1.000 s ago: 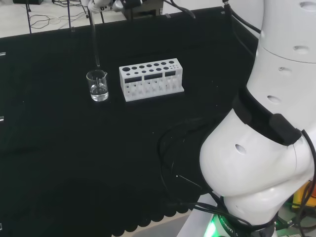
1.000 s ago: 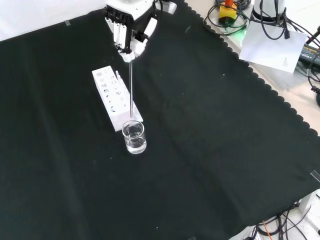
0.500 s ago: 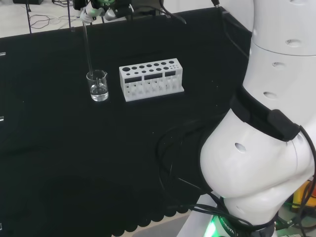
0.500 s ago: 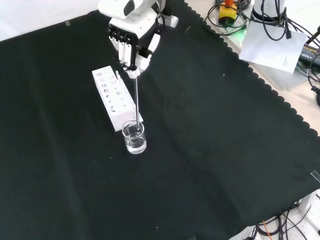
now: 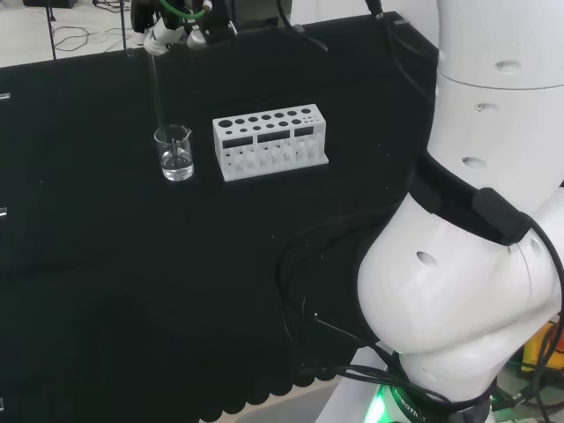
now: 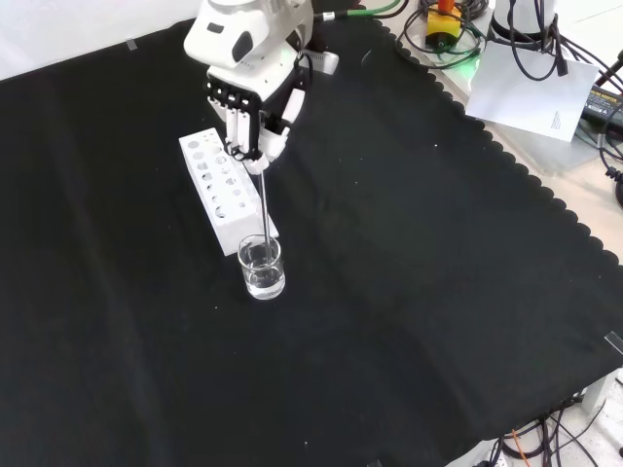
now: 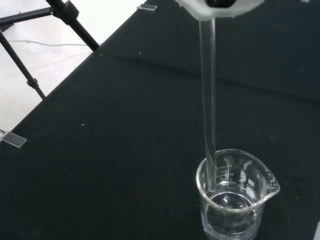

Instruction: Stir in the beaker to the left of the white test tube rack with the glass rod.

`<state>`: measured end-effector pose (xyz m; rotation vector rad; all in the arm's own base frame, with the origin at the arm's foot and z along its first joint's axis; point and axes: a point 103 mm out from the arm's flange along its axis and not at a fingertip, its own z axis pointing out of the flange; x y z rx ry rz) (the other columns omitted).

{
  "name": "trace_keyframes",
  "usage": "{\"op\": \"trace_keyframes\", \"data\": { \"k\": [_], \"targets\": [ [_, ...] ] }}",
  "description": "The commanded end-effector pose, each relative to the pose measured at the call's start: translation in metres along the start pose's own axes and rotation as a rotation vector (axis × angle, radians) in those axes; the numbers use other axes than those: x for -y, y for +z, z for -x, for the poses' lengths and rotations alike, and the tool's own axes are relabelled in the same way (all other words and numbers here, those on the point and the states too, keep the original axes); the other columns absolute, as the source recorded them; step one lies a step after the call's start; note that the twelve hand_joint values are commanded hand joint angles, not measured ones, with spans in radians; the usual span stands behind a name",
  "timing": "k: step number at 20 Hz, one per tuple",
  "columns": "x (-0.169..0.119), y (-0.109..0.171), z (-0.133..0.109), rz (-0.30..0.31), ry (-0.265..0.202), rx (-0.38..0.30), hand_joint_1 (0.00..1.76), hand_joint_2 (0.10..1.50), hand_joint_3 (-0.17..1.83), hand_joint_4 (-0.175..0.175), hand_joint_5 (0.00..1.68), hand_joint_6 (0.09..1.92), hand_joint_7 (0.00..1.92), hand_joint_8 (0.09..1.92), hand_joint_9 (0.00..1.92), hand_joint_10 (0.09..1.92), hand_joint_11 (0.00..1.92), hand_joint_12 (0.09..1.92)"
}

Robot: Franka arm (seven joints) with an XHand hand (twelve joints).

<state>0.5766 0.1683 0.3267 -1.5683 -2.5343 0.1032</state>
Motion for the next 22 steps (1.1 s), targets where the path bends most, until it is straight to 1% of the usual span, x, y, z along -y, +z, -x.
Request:
{"op": "trace_keyframes", "data": {
  "k": [1, 3, 6, 10, 17, 22],
  "targets": [
    [-0.008, 0.007, 0.016, -0.008, 0.02, -0.005, 1.22, 1.08, -0.17, -0.175, 1.23, 0.64, 1.48, 1.12, 1.75, 0.77, 1.76, 0.69],
    [-0.009, 0.005, 0.019, -0.008, 0.031, -0.016, 1.22, 1.08, -0.17, -0.175, 1.23, 0.64, 1.48, 1.12, 1.75, 0.76, 1.76, 0.69],
    [-0.008, 0.0, 0.021, -0.006, 0.037, -0.005, 1.22, 1.08, -0.17, -0.175, 1.23, 0.64, 1.48, 1.12, 1.75, 0.76, 1.76, 0.69],
    [-0.01, 0.011, 0.026, -0.018, 0.045, -0.005, 1.22, 1.08, -0.17, -0.175, 1.23, 0.64, 1.48, 1.12, 1.75, 0.76, 1.76, 0.69],
    [-0.016, 0.018, 0.025, -0.023, 0.041, -0.015, 1.23, 1.08, -0.17, -0.175, 1.23, 0.64, 1.48, 1.12, 1.76, 0.76, 1.76, 0.69],
    [-0.018, 0.025, 0.018, -0.035, 0.031, -0.012, 1.23, 1.08, -0.17, -0.175, 1.23, 0.64, 1.48, 1.12, 1.76, 0.76, 1.76, 0.69]
  ]
}}
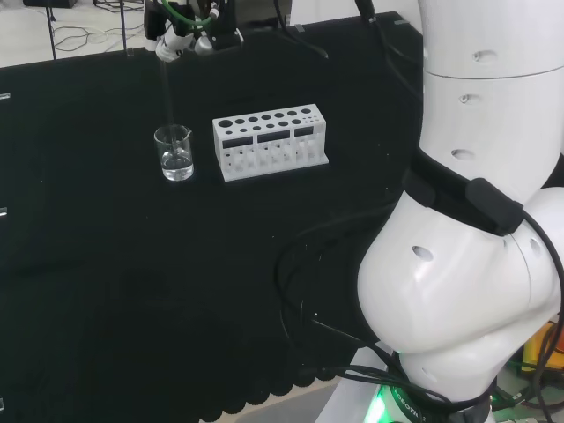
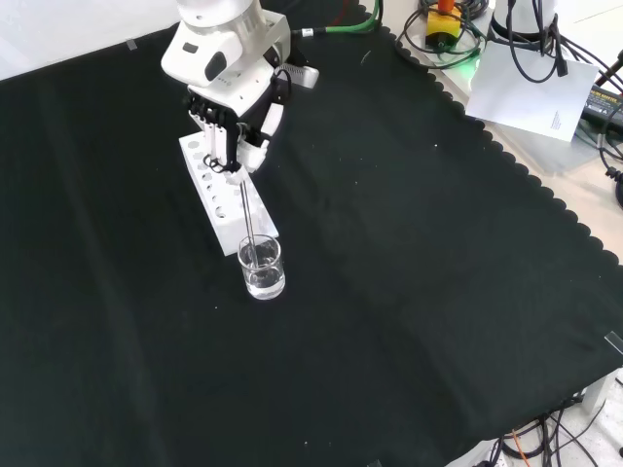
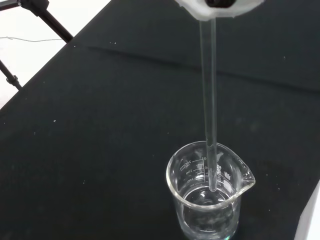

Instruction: Stir in the beaker to the left of the white test tube rack with the glass rod.

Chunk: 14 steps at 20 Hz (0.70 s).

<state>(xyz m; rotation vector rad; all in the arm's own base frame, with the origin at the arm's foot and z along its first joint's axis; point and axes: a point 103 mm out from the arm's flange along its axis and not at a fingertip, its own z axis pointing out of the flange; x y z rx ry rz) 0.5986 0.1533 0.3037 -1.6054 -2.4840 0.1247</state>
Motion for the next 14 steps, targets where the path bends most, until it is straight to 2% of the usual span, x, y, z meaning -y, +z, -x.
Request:
{"op": "trace_keyframes", "data": {
  "k": [1, 7, 14],
  "targets": [
    [-0.003, 0.008, -0.01, -0.014, -0.012, 0.004, 1.23, 1.08, -0.17, -0.175, 1.23, 0.64, 1.48, 1.12, 1.76, 0.76, 1.76, 0.69],
    [-0.006, 0.012, -0.019, -0.019, -0.023, -0.004, 1.22, 1.08, -0.17, -0.175, 1.23, 0.64, 1.48, 1.12, 1.76, 0.76, 1.76, 0.69],
    [-0.013, 0.016, -0.012, -0.02, -0.016, -0.008, 1.22, 1.08, -0.17, -0.175, 1.23, 0.64, 1.48, 1.12, 1.76, 0.76, 1.76, 0.7]
  ]
}}
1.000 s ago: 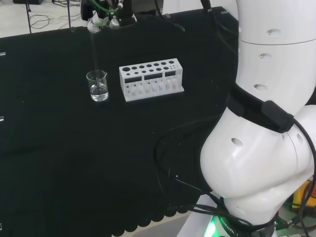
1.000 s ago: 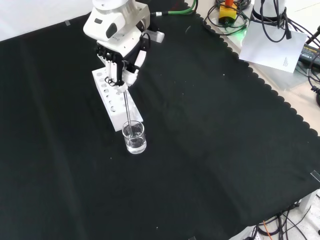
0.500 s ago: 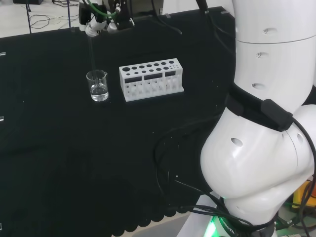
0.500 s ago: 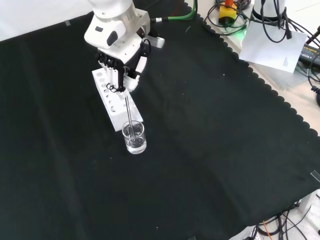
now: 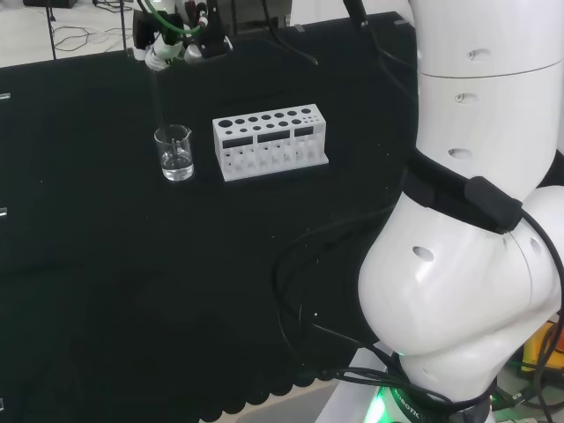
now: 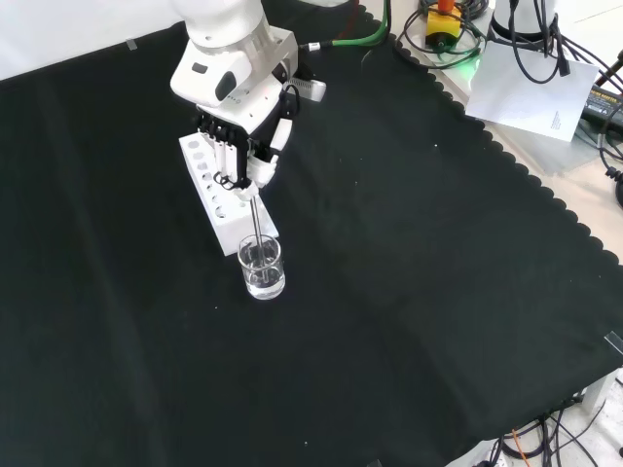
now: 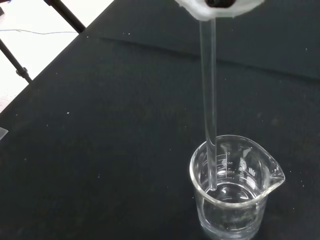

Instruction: Stir in the beaker to the left of the white test tube rack with the glass rod.

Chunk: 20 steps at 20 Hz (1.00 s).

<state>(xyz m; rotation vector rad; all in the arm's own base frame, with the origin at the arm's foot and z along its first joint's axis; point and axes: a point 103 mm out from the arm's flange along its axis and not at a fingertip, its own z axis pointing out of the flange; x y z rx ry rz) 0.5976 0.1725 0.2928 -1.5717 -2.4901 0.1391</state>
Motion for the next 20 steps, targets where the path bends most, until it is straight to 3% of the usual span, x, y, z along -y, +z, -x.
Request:
{"op": "trace_keyframes", "data": {
  "k": [1, 10, 13, 20],
  "targets": [
    [-0.005, 0.005, 0.006, -0.004, 0.006, -0.003, 1.22, 1.08, -0.17, -0.175, 1.23, 0.64, 1.48, 1.12, 1.76, 0.76, 1.76, 0.7],
    [-0.008, 0.009, 0.02, -0.005, 0.02, -0.019, 1.22, 1.08, -0.17, -0.175, 1.23, 0.63, 1.48, 1.12, 1.76, 0.76, 1.76, 0.7],
    [0.001, 0.008, 0.036, -0.003, 0.041, -0.025, 1.22, 1.08, -0.17, -0.175, 1.23, 0.64, 1.48, 1.12, 1.76, 0.76, 1.76, 0.7],
    [0.019, 0.015, 0.036, -0.013, 0.065, -0.022, 1.22, 1.08, -0.17, -0.175, 1.23, 0.64, 1.48, 1.12, 1.76, 0.76, 1.76, 0.7]
  ]
}}
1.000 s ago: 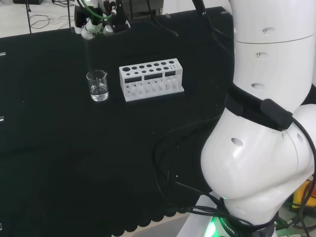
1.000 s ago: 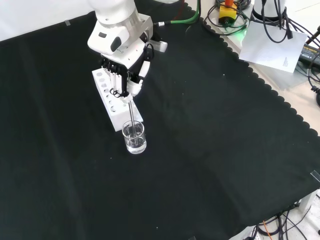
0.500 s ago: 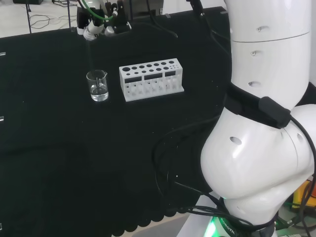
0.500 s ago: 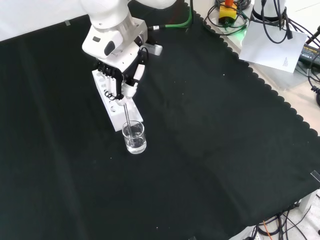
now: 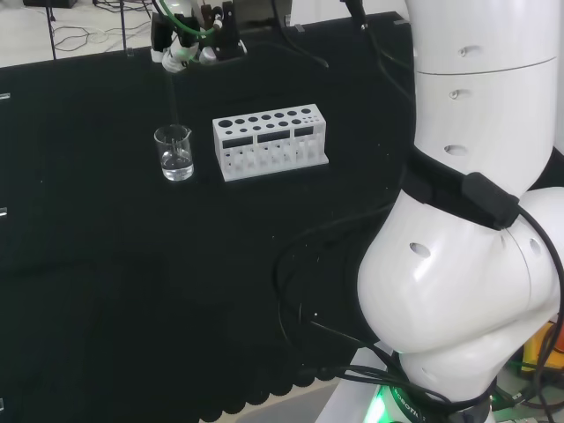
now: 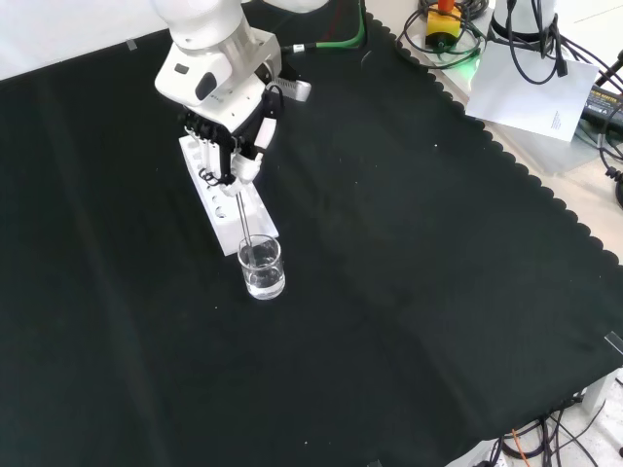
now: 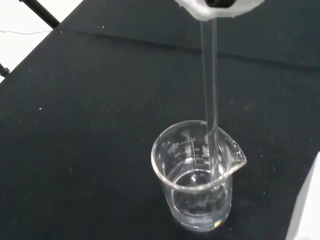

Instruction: Stir in the beaker to the left of the white test tube rack with the glass rod.

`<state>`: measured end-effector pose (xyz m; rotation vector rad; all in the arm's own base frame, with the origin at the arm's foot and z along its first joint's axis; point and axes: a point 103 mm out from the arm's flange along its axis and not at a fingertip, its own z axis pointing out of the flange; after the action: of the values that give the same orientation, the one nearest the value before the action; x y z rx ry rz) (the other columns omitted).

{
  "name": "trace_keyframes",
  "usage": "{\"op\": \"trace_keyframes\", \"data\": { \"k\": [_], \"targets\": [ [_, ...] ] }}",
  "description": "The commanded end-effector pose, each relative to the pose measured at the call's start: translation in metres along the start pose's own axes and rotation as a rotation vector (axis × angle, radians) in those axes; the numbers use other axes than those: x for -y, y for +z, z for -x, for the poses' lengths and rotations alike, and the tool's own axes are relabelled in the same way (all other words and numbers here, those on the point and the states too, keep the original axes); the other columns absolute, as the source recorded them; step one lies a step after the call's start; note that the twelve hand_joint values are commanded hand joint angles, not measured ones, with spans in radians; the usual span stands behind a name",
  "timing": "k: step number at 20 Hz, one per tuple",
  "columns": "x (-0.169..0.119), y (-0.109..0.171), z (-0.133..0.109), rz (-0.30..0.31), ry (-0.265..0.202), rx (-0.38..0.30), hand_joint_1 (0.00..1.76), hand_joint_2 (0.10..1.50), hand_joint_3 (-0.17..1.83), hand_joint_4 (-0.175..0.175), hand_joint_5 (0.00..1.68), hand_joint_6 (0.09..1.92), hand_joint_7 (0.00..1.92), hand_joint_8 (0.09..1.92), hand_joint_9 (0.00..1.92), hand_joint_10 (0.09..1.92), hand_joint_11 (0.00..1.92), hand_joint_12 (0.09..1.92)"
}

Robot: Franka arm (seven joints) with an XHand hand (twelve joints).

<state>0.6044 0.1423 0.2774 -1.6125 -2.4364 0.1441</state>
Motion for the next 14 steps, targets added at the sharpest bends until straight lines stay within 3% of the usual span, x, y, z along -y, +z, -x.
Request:
{"op": "trace_keyframes", "data": {
  "k": [1, 14],
  "targets": [
    [0.016, 0.003, 0.004, 0.0, 0.023, -0.001, 1.22, 1.08, -0.17, -0.175, 1.23, 0.64, 1.48, 1.12, 1.76, 0.76, 1.76, 0.7],
    [-0.001, 0.01, -0.039, -0.016, -0.035, 0.012, 1.22, 1.08, -0.17, -0.175, 1.23, 0.64, 1.48, 1.12, 1.76, 0.76, 1.76, 0.7]
  ]
}}
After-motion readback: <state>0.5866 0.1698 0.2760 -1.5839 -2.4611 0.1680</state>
